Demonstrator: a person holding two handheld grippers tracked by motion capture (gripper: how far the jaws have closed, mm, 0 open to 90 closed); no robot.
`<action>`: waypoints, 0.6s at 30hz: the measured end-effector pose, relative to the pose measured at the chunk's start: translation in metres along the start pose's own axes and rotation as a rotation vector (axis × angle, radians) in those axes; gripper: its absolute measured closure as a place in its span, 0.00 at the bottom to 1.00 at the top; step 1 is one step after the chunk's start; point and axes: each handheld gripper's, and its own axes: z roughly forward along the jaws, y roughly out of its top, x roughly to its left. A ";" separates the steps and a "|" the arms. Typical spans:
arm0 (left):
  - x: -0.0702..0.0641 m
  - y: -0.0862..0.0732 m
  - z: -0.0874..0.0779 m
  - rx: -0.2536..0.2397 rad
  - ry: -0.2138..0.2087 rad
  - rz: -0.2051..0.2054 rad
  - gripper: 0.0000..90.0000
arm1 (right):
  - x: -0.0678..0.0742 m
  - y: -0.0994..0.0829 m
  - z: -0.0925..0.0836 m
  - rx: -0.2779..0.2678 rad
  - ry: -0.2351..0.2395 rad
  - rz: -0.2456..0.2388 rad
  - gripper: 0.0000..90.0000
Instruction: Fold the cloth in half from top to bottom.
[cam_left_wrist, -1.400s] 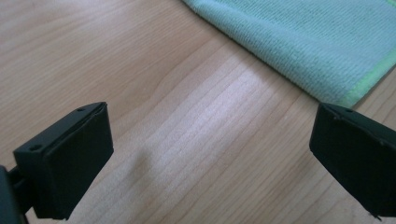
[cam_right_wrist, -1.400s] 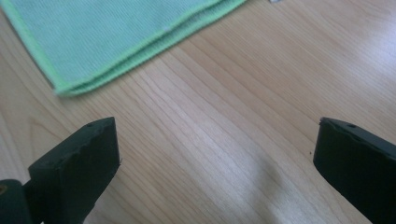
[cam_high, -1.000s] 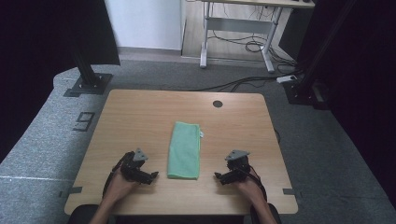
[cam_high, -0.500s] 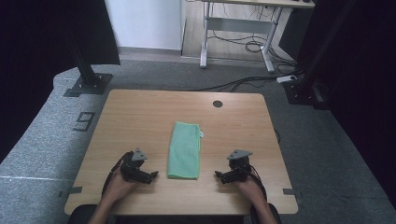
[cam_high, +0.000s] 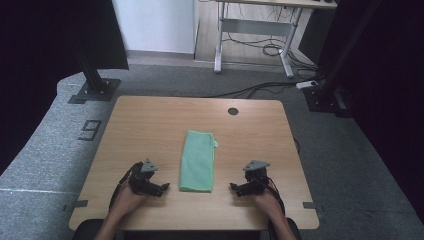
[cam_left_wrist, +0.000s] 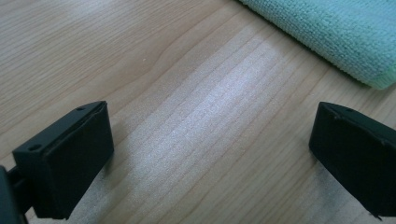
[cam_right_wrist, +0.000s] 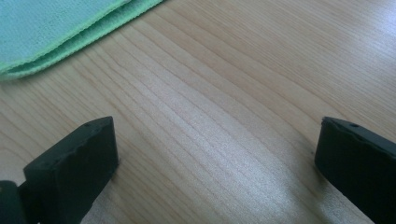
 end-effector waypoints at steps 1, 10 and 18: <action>0.000 0.000 0.000 0.000 0.000 0.000 0.00 | 0.000 0.000 0.000 0.001 -0.001 0.003 0.00; 0.000 0.000 0.000 0.000 0.001 -0.001 0.00 | 0.004 0.005 0.002 0.013 0.006 0.017 0.00; 0.000 0.000 0.000 0.000 0.003 -0.002 0.00 | 0.015 0.020 0.005 -0.022 0.031 0.007 0.00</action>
